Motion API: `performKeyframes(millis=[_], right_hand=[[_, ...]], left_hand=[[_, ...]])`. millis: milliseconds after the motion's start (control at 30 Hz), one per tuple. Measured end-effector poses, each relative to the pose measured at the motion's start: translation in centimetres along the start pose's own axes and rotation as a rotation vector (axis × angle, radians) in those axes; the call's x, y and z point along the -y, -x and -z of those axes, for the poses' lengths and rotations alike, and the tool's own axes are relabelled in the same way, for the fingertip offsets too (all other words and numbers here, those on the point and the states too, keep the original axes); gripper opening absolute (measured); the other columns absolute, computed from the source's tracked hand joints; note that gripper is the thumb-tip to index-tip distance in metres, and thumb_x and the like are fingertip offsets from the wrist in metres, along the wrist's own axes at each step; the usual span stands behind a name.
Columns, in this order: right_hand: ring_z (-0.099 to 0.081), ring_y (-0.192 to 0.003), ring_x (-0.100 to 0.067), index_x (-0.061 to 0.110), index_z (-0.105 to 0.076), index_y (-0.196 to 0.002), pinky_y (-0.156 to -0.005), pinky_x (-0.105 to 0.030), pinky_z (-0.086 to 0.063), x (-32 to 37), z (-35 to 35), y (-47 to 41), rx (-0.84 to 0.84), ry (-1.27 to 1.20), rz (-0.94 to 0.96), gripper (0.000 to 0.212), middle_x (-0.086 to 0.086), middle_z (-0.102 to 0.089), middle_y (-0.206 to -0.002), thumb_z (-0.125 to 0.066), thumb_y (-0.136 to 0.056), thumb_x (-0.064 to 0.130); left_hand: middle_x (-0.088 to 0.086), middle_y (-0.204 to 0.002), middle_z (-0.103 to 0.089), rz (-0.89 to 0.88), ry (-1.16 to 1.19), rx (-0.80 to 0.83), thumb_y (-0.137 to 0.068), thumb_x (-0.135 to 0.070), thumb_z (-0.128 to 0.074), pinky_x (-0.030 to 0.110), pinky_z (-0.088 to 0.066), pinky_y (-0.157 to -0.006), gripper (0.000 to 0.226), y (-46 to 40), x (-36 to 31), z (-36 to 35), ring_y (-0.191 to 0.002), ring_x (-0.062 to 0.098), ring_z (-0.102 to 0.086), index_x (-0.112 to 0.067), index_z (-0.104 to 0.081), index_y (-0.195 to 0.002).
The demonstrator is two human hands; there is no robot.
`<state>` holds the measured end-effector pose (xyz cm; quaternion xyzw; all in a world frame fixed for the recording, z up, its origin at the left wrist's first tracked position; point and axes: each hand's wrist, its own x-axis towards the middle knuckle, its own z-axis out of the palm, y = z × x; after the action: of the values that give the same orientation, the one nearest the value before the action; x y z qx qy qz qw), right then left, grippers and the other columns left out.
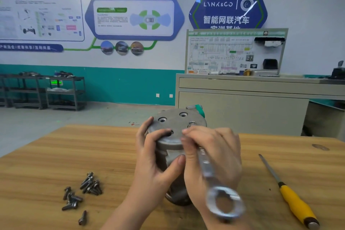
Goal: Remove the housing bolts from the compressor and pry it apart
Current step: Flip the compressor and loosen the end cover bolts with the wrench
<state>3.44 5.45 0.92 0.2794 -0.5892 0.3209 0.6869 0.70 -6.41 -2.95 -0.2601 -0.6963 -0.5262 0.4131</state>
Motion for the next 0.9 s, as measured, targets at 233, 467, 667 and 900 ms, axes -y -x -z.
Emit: performKeyframes(millis=[233,467,667,900], right_hand=[[-0.056,-0.051,-0.015,0.023,-0.045,-0.093,-0.051,-0.021,-0.044,-1.3,0.8,-2.0,-0.319,-0.627,-0.732,0.011,-0.004,-0.067,-0.066,-0.04,-0.094,0.014],[-0.058,-0.047,-0.011,0.009,-0.053,-0.088,-0.042,-0.017,-0.044,-4.5,2.7,-3.9,-0.253,-1.024,-1.24,0.021,-0.009,-0.069,-0.066,-0.039,-0.102,0.015],[-0.064,-0.057,-0.011,0.012,-0.049,-0.091,-0.051,-0.02,-0.05,-3.9,2.6,-3.7,-0.474,-0.888,-1.017,0.024,-0.001,-0.07,-0.069,-0.03,-0.106,0.016],[-0.062,-0.054,-0.018,0.027,-0.045,-0.093,-0.049,-0.025,-0.047,-2.4,1.5,-2.6,-0.306,-0.648,-0.663,0.011,-0.003,-0.064,-0.076,-0.037,-0.101,0.023]], left_hand=[[-0.019,-0.147,-0.028,0.183,0.131,0.111,-0.075,-0.052,-0.048,0.014,-0.024,-0.111,0.045,-0.5,-0.7,1.2,-0.14,-0.004,-0.024,-0.032,-0.052,-0.115],[-0.025,-0.143,-0.031,0.154,0.131,0.136,-0.075,-0.053,-0.053,0.02,-0.026,-0.111,0.039,-0.7,-1.5,0.7,-0.141,0.0,-0.024,-0.038,-0.055,-0.111],[-0.027,-0.144,-0.02,0.096,0.052,0.145,-0.071,-0.058,-0.061,0.003,-0.023,-0.105,0.041,0.0,-1.9,0.3,-0.141,-0.006,-0.016,-0.056,-0.049,-0.111],[-0.019,-0.15,-0.02,0.103,0.079,0.085,-0.069,-0.06,-0.066,0.024,-0.023,-0.117,0.059,0.6,-1.6,-0.4,-0.144,0.001,-0.019,-0.06,-0.036,-0.12]])
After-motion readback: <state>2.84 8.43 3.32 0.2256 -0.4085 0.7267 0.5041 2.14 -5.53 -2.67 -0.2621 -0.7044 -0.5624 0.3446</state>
